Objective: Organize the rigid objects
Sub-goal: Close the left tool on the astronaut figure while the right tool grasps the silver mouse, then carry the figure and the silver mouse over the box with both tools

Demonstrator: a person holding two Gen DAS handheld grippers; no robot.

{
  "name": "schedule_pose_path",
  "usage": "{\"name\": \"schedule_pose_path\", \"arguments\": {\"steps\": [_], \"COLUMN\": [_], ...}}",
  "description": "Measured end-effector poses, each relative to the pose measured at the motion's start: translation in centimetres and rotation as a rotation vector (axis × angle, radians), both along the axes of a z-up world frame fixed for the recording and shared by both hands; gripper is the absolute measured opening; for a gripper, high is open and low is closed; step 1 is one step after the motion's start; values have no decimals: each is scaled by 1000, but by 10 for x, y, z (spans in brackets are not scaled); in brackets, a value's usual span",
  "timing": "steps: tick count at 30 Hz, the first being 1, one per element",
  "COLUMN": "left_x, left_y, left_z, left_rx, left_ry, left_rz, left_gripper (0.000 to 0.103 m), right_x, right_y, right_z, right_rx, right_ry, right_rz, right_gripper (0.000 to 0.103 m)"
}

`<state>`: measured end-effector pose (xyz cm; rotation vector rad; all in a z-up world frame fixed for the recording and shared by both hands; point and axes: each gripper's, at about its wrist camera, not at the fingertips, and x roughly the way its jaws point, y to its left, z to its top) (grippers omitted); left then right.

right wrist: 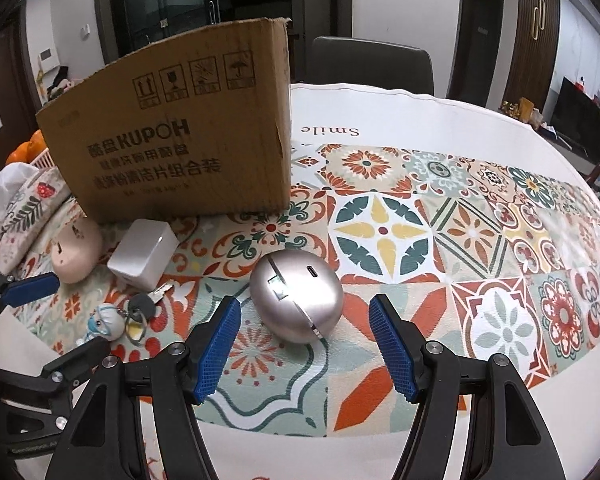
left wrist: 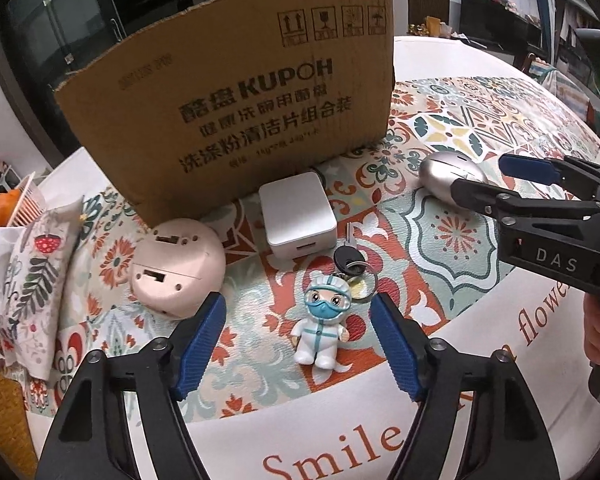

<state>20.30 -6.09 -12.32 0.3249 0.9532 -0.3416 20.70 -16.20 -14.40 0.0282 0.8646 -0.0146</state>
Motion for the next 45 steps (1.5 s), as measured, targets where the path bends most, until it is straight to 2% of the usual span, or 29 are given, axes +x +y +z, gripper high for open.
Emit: {"name": "schedule_pose_path", "arguments": {"steps": [6, 8, 12, 15, 17, 20, 22, 25, 31, 45], "left_x": [8, 11, 17, 19, 19, 19, 19, 18, 12, -11], "left_y": [-1, -1, 0, 2, 2, 5, 6, 8, 16, 37], "left_z": [-8, -11, -15, -17, -17, -17, -17, -17, -11, 34], "left_rx": [-17, -27, -67, -110, -119, -136, -144, -155, -193, -285], "left_ry": [36, 51, 81, 97, 98, 97, 97, 95, 83, -13], "left_rz": [-4, -5, 0, -4, -1, 15, 22, 29, 40, 65], "left_gripper": [69, 62, 56, 46, 35, 27, 27, 27, 26, 26], "right_x": [10, 13, 21, 27, 28, 31, 33, 36, 28, -10], "right_y": [-2, -2, -2, -1, 0, 0, 0, -1, 2, 22], "right_z": [-7, -9, -14, -17, -19, -21, -22, -26, -22, 33], "right_rx": [0, 4, 11, 20, 32, 39, 38, 34, 40, 40], "right_ry": [22, 24, 38, 50, 49, 46, 48, 48, 40, -83], "right_rz": [13, 18, 26, 32, 33, 34, 35, 34, 36, 59], "right_gripper": [67, 67, 67, 67, 67, 67, 66, 58, 58, 58]}}
